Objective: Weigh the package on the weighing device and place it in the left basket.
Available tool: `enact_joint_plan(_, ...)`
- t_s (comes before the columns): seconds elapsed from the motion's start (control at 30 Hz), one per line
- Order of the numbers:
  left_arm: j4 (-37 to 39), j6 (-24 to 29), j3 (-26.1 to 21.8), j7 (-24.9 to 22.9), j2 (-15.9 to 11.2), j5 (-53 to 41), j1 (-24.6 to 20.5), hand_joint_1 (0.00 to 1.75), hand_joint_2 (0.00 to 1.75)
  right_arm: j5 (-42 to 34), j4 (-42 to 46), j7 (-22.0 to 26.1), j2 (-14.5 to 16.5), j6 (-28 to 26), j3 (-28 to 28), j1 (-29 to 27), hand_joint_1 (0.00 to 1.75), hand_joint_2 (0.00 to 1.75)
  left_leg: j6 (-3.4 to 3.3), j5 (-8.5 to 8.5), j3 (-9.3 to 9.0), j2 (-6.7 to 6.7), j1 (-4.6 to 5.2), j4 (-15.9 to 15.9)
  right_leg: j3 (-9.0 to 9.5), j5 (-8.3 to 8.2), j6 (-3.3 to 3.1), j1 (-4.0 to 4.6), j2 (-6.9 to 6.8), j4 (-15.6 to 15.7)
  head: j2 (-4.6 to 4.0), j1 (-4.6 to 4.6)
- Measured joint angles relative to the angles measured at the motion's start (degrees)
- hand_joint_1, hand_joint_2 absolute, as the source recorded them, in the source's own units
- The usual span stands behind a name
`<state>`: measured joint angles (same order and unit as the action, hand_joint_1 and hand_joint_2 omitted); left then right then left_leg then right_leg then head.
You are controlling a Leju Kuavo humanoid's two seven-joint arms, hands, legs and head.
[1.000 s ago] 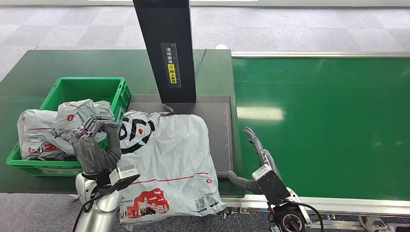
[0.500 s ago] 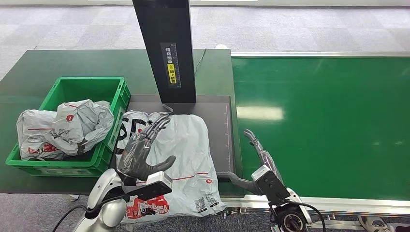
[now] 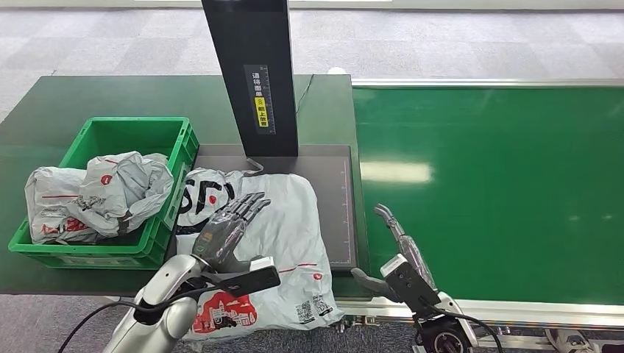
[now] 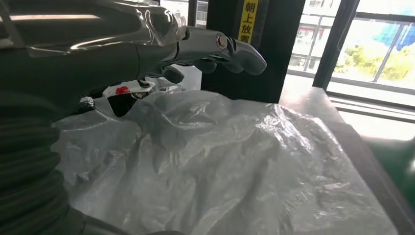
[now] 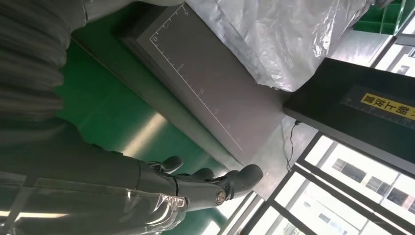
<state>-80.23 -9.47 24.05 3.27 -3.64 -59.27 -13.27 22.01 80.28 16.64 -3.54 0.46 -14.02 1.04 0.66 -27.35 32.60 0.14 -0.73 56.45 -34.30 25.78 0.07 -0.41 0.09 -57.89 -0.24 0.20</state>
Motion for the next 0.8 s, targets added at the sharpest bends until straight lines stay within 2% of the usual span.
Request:
enact_joint_plan(0.6,5.16,0.08,0.16,-2.09,0.43,-2.33,-1.49,0.00,1.75,0.69,0.51,-0.52,0.39,0.09,0.48,-0.43,0.00,1.75,0.00,0.00,-0.01,-0.01,0.00,0.00,0.02,0.00,0.00,0.00,-0.01,0.00,0.00,-0.01)
enact_joint_plan(0.73,7.88,-0.14,0.15,-2.27,0.70,-1.71,-2.59,1.73,1.75,1.11,0.55,-0.95,0.67,0.51,0.49,-0.44,0.00,1.75,0.00,0.00,-0.02,-0.01,0.00,0.00,0.04,0.00,0.00,0.00,0.00,0.00,0.00,0.00)
enact_joint_plan(0.8,9.18,-0.18,0.11,-2.02,0.83,-1.04,-2.89,1.75,1.75,1.25,0.55,-1.03,0.72,0.66,0.50,-0.43,0.00,1.75,0.00,0.00,-0.04,-0.01,0.00,0.00,0.06,0.00,0.00,0.00,-0.01,0.00,0.00,0.00)
